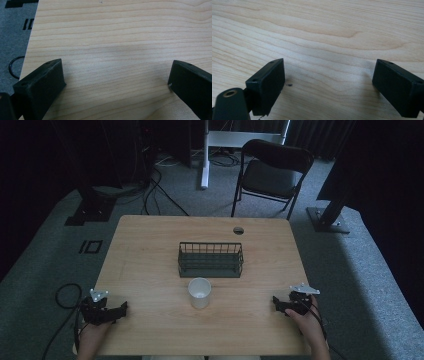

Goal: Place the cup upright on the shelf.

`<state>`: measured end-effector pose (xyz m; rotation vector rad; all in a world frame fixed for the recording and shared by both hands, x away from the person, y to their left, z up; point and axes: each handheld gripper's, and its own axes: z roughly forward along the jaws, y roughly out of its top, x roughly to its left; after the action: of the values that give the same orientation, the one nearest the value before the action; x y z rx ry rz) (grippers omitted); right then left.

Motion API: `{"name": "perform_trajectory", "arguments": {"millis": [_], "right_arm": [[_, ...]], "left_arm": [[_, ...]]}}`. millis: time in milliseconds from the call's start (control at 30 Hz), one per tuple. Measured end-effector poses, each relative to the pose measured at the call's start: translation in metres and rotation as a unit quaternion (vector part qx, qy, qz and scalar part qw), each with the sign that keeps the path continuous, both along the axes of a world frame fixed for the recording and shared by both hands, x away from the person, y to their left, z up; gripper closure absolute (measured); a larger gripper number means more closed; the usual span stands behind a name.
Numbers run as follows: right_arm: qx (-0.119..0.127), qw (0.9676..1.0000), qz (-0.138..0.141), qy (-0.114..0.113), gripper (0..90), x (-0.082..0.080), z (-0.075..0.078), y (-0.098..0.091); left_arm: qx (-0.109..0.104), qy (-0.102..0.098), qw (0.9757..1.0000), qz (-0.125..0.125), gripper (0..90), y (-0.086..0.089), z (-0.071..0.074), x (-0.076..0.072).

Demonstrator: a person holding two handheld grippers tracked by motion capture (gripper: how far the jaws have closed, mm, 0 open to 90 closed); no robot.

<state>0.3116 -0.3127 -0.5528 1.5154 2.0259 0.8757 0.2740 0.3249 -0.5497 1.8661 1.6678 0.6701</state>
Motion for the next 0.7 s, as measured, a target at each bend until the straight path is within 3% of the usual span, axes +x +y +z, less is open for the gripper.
{"name": "perform_trajectory", "arguments": {"millis": [700], "right_arm": [[-0.001, 1.0000, 0.003, 0.000, 10.4, -0.0004, -0.0001, -0.0003]], "left_arm": [[0.000, 0.000, 1.0000, 0.000, 0.8, 0.0000, 0.0000, 0.0000]]}}
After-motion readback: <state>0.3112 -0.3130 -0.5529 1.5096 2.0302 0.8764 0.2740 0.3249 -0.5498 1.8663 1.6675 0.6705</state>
